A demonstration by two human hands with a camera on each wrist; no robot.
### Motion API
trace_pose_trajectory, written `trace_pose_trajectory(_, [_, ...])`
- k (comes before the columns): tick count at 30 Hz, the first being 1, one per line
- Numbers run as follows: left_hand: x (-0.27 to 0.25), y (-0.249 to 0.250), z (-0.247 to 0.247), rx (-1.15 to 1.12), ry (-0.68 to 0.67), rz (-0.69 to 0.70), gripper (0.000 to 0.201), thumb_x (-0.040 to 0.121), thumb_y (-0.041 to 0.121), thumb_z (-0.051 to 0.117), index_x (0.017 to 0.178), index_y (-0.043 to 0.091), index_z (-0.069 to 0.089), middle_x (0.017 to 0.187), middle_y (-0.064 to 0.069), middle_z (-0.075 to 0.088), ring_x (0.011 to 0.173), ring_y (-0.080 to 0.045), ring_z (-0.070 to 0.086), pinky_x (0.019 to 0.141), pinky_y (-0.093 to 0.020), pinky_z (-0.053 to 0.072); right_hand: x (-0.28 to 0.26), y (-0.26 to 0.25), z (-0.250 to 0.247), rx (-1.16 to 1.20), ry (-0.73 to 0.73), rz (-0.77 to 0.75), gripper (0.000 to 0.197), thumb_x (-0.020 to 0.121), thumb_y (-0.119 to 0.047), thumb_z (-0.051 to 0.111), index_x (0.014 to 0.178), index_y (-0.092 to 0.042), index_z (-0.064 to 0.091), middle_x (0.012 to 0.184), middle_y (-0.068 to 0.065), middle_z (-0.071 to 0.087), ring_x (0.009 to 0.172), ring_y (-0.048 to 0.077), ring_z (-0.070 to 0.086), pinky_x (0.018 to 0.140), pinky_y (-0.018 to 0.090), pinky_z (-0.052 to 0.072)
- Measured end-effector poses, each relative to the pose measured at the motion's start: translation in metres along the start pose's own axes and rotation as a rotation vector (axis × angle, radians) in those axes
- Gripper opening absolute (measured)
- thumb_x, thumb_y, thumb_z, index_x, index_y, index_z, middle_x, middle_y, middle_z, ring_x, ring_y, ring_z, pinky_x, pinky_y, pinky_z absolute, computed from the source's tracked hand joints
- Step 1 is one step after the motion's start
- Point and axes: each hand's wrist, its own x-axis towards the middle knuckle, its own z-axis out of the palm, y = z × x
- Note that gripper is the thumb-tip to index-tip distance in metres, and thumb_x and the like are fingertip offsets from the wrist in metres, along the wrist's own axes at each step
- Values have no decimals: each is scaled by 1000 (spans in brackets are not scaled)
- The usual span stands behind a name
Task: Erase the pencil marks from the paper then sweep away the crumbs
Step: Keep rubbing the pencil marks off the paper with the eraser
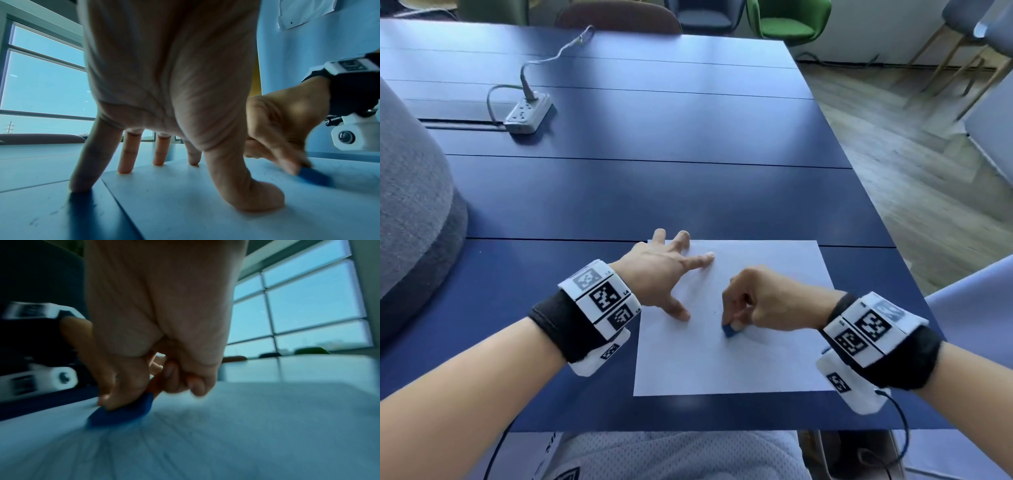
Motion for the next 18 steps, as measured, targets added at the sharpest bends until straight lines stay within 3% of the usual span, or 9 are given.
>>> trace_pose_trajectory(2, [-1, 0, 0, 3, -3, -1, 104, 72, 67, 72, 151, 50, 6, 143, 1, 21, 117, -26, 30, 73, -32, 32, -3, -6, -3, -53, -127, -7, 19, 77, -2, 69, 82, -19, 76, 80, 0, 70, 71, 13, 61, 68, 27, 51])
trace_pose_trajectory(4, [0, 0, -1, 4, -2, -4, 105, 71, 67, 72, 151, 50, 6, 143, 1, 21, 117, -26, 30, 72, -31, 32, 0, -9, -3, -28, -28, -43, 20, 78, 0, 69, 83, -17, 77, 77, -4, 66, 67, 4, 55, 64, 16, 45])
trace_pose_trajectory(6, [0, 0, -1, 3, 0, -8, 105, 71, 67, 72, 151, 50, 6, 143, 2, 21, 117, -26, 30, 72, -31, 32, -1, -10, -1, 22, 62, -74, 19, 78, 1, 70, 83, -16, 77, 70, -8, 57, 65, 1, 48, 61, 11, 40])
trace_pose_trajectory(11, [0, 1, 0, -2, -4, -4, 105, 71, 67, 72, 151, 50, 7, 142, 2, 21, 115, -26, 30, 70, -31, 31, -12, -11, -6, -68, -186, -23, 22, 78, 4, 66, 84, -15, 76, 76, -6, 61, 69, 5, 56, 67, 20, 49])
trace_pose_trajectory(15, [0, 0, 0, 1, -2, -7, 104, 72, 67, 71, 151, 50, 6, 142, 2, 21, 115, -26, 30, 69, -31, 31, -7, -9, -1, -46, 25, -112, 22, 78, 3, 69, 83, -17, 77, 69, -10, 48, 66, 2, 48, 61, 11, 38])
trace_pose_trajectory(18, [0, 0, 0, -5, -5, -4, 104, 72, 67, 71, 151, 50, 7, 142, 2, 21, 114, -26, 30, 69, -31, 31, -21, 0, 0, -39, -63, -82, 25, 78, 4, 69, 83, -19, 77, 71, -10, 47, 68, 2, 48, 61, 12, 39])
